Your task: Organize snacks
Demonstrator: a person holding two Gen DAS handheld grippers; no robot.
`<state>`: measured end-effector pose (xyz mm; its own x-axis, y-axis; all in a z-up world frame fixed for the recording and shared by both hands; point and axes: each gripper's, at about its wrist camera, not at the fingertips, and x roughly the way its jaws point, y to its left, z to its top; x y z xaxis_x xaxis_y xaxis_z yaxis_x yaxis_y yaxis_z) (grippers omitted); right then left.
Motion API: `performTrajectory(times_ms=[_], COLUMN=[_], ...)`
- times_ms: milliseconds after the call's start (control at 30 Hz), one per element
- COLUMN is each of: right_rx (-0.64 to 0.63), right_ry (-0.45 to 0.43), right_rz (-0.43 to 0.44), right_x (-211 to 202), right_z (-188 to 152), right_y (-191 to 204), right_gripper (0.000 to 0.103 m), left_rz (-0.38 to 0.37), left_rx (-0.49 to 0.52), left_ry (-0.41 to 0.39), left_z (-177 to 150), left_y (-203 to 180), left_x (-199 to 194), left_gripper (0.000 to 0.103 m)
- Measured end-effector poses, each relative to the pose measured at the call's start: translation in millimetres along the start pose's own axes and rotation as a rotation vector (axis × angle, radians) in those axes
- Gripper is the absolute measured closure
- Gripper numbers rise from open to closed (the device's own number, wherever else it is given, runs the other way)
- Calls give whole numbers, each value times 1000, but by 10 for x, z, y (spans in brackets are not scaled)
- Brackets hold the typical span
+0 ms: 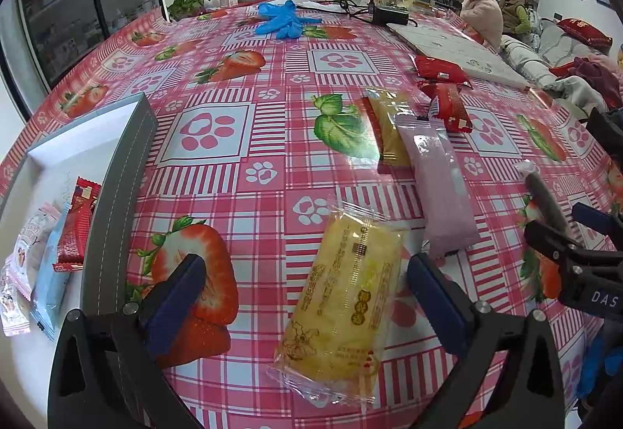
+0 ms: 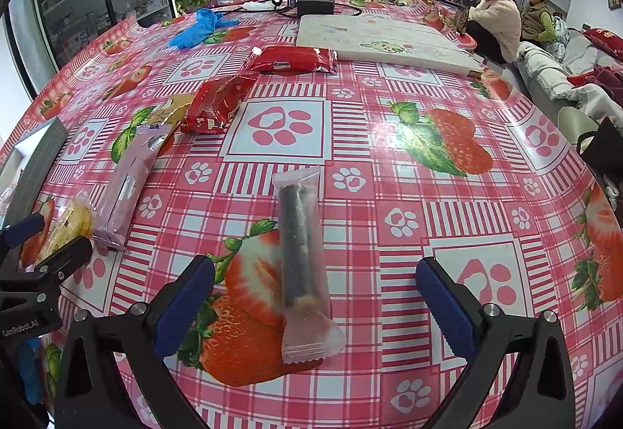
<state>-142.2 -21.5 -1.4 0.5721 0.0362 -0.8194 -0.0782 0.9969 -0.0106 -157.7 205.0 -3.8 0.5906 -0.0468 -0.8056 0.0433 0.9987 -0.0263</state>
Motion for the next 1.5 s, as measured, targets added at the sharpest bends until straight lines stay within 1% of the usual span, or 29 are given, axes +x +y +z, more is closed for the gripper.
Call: performTrajectory(times_ms=[1200, 1267, 1333, 1400, 1467, 1500], right_rx=[-10, -16, -28, -35, -43, -48], right_ry=[8, 16, 43, 106, 171, 191], right_rz=[5, 7, 13, 18, 21, 24], right_x=[-8, -8, 6, 49, 99, 119], right_z=[-6, 3, 42, 128, 219, 248], right_y=[-3, -4, -6, -5, 0, 8], right_gripper=[0, 0, 0, 0, 0, 0], left_rz=[1, 9, 11, 4, -2, -13], left_rx=[5, 12, 36, 66, 92, 98], left_ry=[4, 16, 50, 94, 125, 139], left_z=[-4, -7, 13, 43, 72, 82], left_y=[-9, -30, -68, -108, -157, -171], left_x=[1, -6, -14, -13, -25, -33], left_gripper=[0, 0, 0, 1, 6, 12])
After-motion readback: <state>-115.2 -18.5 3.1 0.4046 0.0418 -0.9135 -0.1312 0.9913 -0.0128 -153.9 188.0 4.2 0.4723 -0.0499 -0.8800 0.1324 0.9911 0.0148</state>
